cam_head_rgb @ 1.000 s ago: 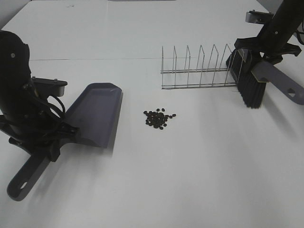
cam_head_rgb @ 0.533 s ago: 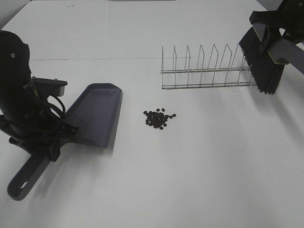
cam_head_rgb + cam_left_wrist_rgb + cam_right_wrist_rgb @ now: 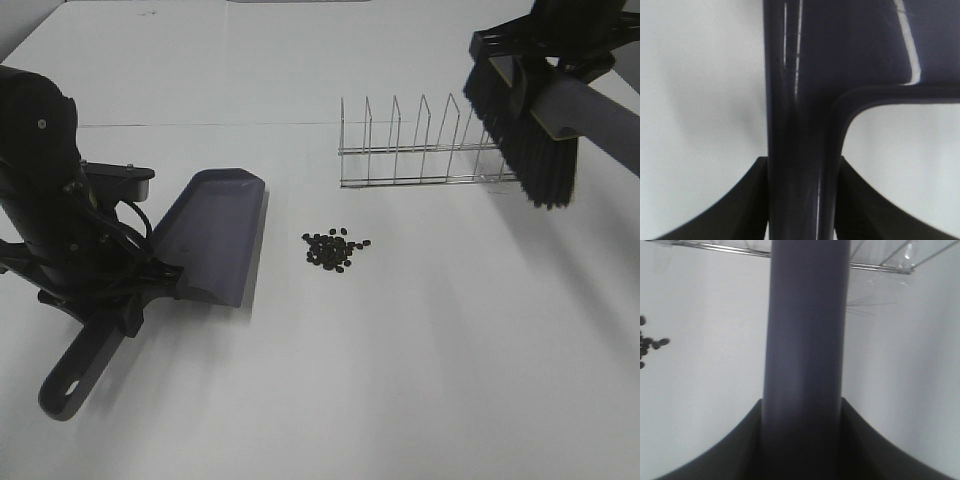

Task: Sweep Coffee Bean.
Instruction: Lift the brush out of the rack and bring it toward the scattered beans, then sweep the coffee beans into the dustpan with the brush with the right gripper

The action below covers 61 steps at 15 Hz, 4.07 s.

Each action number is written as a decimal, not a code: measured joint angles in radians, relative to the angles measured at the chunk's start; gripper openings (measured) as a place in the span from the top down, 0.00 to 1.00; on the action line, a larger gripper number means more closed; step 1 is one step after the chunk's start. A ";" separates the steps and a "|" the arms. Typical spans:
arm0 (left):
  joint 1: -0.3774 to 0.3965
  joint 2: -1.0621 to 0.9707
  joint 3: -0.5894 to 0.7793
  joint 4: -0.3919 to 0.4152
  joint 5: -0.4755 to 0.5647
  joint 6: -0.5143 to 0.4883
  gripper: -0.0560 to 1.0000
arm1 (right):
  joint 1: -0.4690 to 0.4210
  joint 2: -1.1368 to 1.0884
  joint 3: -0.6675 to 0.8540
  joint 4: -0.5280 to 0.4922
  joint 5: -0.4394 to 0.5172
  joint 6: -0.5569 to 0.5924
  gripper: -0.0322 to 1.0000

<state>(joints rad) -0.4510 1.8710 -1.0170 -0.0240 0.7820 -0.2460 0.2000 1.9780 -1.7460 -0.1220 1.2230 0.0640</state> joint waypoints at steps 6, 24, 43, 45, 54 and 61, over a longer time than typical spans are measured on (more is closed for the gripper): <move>-0.056 0.099 -0.007 0.001 -0.011 0.034 0.64 | 0.110 0.046 0.004 -0.123 0.002 0.106 0.67; -0.057 0.239 -0.197 0.001 0.072 0.074 0.64 | 0.251 0.329 -0.005 0.052 -0.027 0.285 0.67; -0.057 0.239 -0.197 0.000 0.071 0.089 0.64 | 0.273 0.466 -0.405 0.510 -0.007 0.178 0.67; -0.057 0.239 -0.197 0.000 0.071 0.089 0.64 | 0.273 0.464 -0.456 0.458 -0.006 0.178 0.67; -0.057 0.239 -0.198 0.000 0.073 0.093 0.64 | 0.273 0.254 -0.127 0.036 0.000 0.158 0.67; -0.057 0.239 -0.198 -0.001 0.073 0.092 0.64 | 0.221 0.250 -0.040 -0.142 0.000 0.181 0.67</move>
<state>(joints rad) -0.5080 2.1100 -1.2150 -0.0250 0.8550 -0.1540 0.4210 2.2280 -1.7860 -0.2640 1.2230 0.2450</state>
